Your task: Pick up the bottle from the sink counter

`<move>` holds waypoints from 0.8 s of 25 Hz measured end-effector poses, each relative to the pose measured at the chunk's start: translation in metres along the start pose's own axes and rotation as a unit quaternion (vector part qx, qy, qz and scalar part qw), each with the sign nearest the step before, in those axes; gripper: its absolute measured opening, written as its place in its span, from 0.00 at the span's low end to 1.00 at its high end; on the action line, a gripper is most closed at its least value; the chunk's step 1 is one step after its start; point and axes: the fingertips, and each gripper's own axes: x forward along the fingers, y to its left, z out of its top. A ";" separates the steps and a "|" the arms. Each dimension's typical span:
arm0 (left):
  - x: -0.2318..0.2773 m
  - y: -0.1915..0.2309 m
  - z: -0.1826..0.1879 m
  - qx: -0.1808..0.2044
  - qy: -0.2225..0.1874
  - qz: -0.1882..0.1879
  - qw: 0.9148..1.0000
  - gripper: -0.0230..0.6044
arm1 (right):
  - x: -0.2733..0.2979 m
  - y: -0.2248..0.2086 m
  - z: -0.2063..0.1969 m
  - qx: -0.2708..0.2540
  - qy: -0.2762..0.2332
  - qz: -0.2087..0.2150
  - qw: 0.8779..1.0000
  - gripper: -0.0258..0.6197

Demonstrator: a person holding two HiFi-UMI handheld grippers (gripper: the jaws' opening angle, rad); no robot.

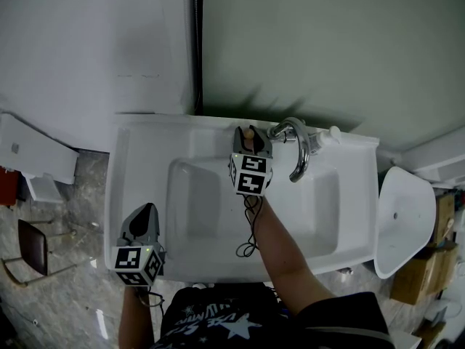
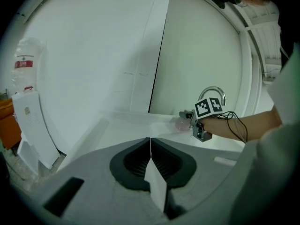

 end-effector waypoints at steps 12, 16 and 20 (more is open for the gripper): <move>-0.051 -0.010 -0.011 0.005 -0.024 -0.002 1.000 0.07 | -0.073 0.029 0.013 -0.013 -0.025 0.040 0.999 0.24; -0.077 -0.017 -0.017 0.004 -0.030 -0.008 1.000 0.07 | -0.110 0.039 0.023 -0.013 -0.040 0.048 0.998 0.24; -0.106 -0.021 -0.024 0.016 -0.046 -0.011 0.999 0.07 | -0.152 0.047 0.028 -0.009 -0.051 0.056 0.997 0.24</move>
